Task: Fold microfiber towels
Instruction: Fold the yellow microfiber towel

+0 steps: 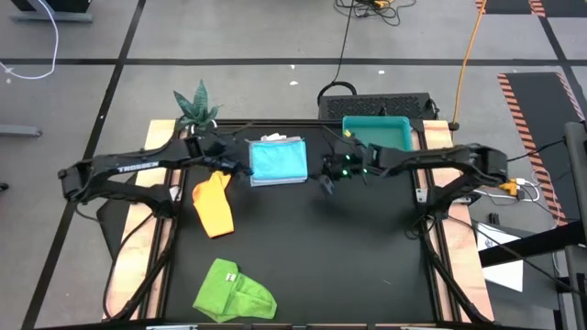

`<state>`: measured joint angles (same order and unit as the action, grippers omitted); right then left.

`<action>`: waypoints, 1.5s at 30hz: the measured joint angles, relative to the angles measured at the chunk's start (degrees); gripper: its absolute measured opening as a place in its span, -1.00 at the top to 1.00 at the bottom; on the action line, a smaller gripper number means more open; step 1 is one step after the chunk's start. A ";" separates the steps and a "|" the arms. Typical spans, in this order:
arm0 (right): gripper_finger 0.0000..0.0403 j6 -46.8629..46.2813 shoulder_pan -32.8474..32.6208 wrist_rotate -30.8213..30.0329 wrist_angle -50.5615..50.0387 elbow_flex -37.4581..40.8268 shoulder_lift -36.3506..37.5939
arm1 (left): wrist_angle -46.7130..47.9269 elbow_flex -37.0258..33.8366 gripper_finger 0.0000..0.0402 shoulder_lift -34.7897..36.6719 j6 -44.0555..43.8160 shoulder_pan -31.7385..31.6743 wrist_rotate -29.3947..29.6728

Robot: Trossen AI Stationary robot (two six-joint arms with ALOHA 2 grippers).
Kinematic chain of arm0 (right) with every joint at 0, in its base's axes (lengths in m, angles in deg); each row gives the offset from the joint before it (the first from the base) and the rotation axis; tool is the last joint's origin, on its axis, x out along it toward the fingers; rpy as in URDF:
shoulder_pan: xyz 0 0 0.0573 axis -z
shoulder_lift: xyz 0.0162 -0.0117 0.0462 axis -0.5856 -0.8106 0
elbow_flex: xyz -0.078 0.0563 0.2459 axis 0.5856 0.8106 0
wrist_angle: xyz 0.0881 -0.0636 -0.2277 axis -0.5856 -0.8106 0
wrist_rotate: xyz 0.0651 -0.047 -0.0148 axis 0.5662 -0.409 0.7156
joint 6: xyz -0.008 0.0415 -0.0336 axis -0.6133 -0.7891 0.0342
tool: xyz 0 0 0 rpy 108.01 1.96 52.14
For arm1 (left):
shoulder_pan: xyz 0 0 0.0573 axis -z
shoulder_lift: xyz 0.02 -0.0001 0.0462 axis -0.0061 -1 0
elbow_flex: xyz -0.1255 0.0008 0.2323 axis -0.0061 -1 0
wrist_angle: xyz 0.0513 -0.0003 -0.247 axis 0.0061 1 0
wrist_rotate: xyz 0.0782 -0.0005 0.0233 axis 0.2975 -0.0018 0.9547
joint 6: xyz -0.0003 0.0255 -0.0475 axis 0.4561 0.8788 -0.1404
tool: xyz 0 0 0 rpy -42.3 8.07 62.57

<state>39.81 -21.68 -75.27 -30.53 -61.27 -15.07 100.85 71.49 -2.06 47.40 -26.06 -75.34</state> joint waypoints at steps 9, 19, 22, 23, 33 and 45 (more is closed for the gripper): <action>1.00 -8.10 -14.06 -3.57 9.99 9.70 3.96 | 23.20 -0.11 0.02 -1.48 -5.99 0.38 20.66; 1.00 -13.83 -22.19 -4.39 12.65 11.84 3.96 | 18.95 -0.09 -0.14 -16.35 0.37 -8.34 21.92; 1.00 -15.08 -24.44 -4.41 12.67 11.84 3.96 | 18.03 -0.09 -0.11 -19.06 3.82 -9.83 14.13; 1.00 -15.53 -25.08 -4.41 12.67 11.84 3.96 | 18.20 -0.09 -0.09 -19.79 4.36 -9.90 13.04; 1.00 -15.94 -30.18 -4.41 11.84 11.86 7.10 | 20.55 -0.09 0.91 -14.87 -5.45 -2.87 1.59; 1.00 -14.12 -33.07 -4.50 5.52 11.84 21.27 | -5.86 1.57 0.98 9.90 -35.31 25.84 9.42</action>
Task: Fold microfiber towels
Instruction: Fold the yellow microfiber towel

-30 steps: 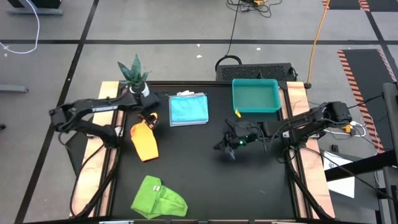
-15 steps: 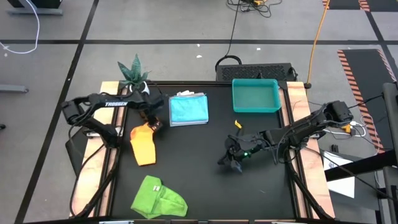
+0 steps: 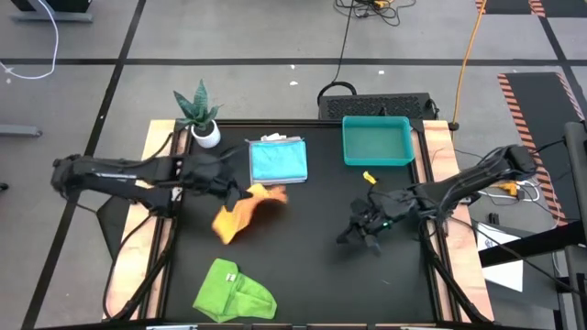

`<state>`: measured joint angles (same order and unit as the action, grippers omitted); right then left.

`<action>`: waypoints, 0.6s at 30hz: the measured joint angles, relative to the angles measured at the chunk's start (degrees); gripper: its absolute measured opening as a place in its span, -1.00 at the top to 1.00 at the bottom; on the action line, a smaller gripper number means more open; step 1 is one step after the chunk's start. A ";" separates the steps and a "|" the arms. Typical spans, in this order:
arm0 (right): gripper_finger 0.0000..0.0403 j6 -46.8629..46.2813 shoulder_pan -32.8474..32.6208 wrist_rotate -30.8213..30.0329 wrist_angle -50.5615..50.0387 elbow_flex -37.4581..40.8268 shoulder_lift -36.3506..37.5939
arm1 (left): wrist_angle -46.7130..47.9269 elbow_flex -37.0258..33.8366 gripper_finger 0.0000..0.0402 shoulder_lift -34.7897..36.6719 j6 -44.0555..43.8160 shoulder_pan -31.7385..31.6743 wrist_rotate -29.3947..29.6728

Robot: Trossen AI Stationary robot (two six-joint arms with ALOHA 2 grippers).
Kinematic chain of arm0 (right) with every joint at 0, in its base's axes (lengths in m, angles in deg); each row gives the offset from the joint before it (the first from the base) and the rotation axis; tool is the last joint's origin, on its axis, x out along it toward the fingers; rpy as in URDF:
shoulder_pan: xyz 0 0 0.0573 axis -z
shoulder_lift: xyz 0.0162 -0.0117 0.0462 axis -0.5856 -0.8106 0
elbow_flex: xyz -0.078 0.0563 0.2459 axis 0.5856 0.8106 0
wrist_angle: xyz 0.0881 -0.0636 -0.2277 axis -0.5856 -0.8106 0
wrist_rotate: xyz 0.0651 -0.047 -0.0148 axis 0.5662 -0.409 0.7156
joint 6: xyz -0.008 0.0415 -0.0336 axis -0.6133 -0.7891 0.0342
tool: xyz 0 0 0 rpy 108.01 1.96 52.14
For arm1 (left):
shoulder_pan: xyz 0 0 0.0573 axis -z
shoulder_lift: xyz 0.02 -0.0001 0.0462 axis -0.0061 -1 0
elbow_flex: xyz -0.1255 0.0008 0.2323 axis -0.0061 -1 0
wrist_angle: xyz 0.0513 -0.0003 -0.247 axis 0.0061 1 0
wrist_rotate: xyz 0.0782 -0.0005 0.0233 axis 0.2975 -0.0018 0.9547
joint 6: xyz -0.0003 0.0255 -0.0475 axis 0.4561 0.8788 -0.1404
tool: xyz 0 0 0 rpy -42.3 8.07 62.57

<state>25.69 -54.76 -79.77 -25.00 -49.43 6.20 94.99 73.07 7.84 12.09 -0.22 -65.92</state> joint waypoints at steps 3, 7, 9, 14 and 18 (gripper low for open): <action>1.00 -0.44 -0.72 -2.13 -5.96 -0.02 3.42 | -11.25 0.04 0.98 -0.40 -1.38 9.12 6.49; 1.00 -1.24 -2.30 -5.87 -12.15 -0.02 4.47 | -20.92 0.09 0.98 -5.89 2.55 18.82 13.98; 1.00 -1.40 -3.48 -7.29 -12.65 -0.02 3.28 | -21.22 0.07 0.98 -9.50 3.05 21.97 17.15; 1.00 -1.75 -6.36 -9.19 -12.61 -0.02 -3.28 | -21.10 -0.02 0.98 -21.38 2.57 26.24 17.15; 1.00 -1.75 -7.48 -9.15 -9.36 -0.02 -10.49 | -21.24 -0.02 0.97 -28.97 1.67 27.00 12.19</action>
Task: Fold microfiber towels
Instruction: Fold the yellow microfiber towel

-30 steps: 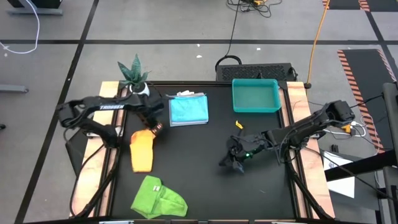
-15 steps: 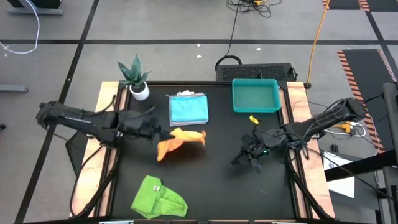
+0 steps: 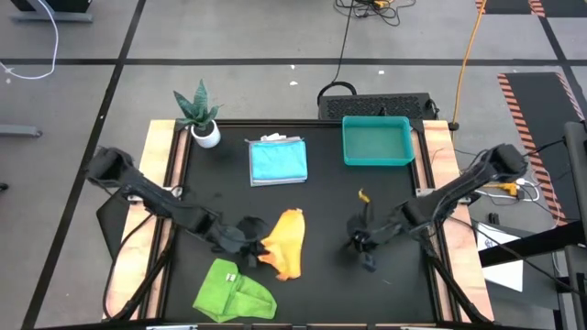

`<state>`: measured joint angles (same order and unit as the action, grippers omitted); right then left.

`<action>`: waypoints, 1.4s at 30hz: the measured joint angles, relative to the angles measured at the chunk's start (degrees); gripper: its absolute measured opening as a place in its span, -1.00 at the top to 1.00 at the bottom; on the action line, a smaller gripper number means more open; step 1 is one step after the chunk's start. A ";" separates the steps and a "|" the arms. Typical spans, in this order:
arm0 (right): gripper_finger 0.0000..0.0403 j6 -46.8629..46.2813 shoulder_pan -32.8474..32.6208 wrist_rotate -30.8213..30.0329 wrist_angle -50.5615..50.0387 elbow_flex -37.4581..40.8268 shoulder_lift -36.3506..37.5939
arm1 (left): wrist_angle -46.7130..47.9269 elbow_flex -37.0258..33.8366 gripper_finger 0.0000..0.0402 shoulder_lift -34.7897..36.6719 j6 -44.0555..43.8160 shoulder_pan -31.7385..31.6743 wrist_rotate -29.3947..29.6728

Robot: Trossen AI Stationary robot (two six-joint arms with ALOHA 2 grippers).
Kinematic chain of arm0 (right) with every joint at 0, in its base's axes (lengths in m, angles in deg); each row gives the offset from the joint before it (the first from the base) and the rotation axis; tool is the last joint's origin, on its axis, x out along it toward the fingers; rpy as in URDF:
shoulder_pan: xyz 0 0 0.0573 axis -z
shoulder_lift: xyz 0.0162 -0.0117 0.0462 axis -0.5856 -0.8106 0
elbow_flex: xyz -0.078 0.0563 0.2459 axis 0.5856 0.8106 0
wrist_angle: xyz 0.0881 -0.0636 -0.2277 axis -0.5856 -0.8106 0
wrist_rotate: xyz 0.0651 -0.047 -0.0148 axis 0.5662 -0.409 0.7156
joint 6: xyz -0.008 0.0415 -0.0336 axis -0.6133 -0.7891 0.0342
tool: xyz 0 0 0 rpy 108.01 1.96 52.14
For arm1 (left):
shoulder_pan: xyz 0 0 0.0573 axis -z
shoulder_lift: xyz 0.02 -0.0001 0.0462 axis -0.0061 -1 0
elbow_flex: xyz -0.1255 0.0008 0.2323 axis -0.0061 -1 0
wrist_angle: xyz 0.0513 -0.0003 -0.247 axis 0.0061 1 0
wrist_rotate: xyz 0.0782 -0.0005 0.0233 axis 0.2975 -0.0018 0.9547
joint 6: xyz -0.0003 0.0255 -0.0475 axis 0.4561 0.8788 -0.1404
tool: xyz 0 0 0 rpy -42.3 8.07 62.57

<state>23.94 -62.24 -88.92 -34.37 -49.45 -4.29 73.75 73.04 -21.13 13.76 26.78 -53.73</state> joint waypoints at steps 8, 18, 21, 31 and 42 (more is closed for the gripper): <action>1.00 6.94 -0.22 -0.15 22.34 -0.02 -14.88 | 2.08 0.00 0.95 -3.32 0.35 -0.88 -3.06; 0.94 14.15 10.86 -3.74 26.30 -0.02 -17.06 | 7.05 0.00 0.77 1.97 0.10 -1.36 -12.55; 0.82 16.03 14.81 -2.02 29.16 -0.02 -16.90 | 9.39 0.02 0.58 3.69 -0.05 -1.12 -16.51; 0.16 14.98 22.06 -1.03 27.47 -3.61 -19.19 | 10.82 0.05 0.06 11.83 4.56 -4.42 -19.44; 0.09 2.34 13.87 4.38 19.67 -3.56 -18.68 | 5.15 0.02 0.02 4.68 26.76 -18.87 -0.42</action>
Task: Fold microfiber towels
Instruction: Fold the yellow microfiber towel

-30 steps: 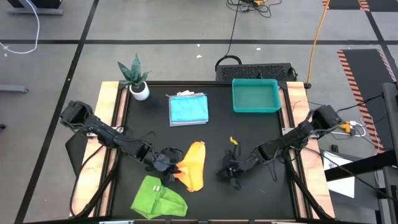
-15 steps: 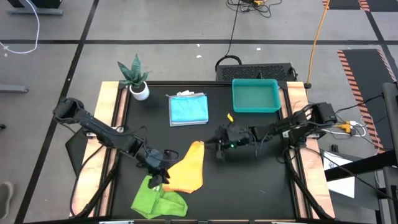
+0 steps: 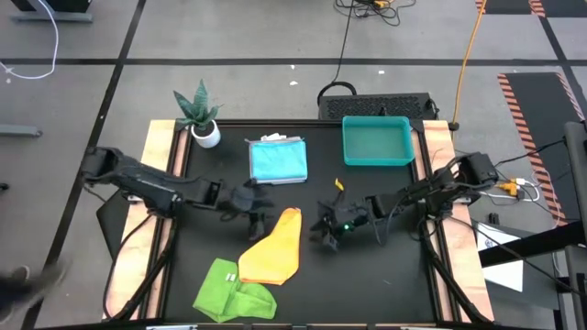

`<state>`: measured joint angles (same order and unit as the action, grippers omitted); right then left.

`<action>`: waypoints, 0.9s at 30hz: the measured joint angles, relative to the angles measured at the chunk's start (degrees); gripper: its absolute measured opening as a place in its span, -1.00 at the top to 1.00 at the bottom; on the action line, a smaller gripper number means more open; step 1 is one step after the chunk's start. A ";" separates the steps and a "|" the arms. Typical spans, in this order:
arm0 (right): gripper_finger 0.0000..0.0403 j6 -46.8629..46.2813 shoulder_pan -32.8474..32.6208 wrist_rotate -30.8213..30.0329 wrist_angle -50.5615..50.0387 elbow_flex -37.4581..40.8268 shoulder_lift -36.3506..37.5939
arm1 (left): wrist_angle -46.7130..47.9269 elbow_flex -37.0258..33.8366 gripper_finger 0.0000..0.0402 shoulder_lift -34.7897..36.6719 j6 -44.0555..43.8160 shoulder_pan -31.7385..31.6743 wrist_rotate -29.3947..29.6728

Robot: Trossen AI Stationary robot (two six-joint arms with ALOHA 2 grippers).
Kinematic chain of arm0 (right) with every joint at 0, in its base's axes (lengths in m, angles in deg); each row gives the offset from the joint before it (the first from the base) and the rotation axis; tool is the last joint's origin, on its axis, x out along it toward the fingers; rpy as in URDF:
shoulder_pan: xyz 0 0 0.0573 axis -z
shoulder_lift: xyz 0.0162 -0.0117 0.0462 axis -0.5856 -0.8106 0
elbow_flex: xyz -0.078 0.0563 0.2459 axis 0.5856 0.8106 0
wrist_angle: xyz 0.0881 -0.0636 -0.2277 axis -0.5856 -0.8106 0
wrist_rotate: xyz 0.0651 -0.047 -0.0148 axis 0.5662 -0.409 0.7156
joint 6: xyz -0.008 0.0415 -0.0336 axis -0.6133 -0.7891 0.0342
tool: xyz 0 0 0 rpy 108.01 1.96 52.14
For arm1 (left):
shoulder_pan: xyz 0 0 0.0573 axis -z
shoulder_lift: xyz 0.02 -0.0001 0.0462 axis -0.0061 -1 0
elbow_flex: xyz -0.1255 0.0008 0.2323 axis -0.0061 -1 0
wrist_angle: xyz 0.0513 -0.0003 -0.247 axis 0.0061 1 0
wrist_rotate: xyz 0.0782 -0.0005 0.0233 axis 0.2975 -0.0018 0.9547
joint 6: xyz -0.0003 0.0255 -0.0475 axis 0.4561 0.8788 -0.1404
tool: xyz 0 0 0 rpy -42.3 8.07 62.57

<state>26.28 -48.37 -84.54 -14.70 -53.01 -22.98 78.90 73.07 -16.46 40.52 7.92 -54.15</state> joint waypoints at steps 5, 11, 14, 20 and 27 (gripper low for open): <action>0.13 -3.90 -4.43 -4.15 -2.33 0.00 -0.02 | -4.86 0.00 0.02 -7.87 9.57 -5.27 -5.21; 0.14 -8.00 -7.95 -9.16 -3.21 0.04 -0.02 | -9.13 -0.04 0.02 -14.86 11.07 -8.96 -8.24; 0.14 -9.54 -9.12 -11.17 -3.68 0.07 -0.02 | -12.86 -0.01 0.02 -16.64 11.52 -9.56 -11.47; 0.14 -11.72 -10.11 -12.49 -3.74 0.07 -0.02 | -13.44 -0.02 0.03 -19.57 11.90 -9.66 -13.07; 0.14 -14.17 -10.98 -13.17 -3.88 0.07 -0.02 | -18.23 -0.02 0.03 -22.10 10.59 -9.64 -13.24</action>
<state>12.11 -59.35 -97.71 -18.58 -52.95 -23.00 60.67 73.04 -38.55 51.11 -1.72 -67.39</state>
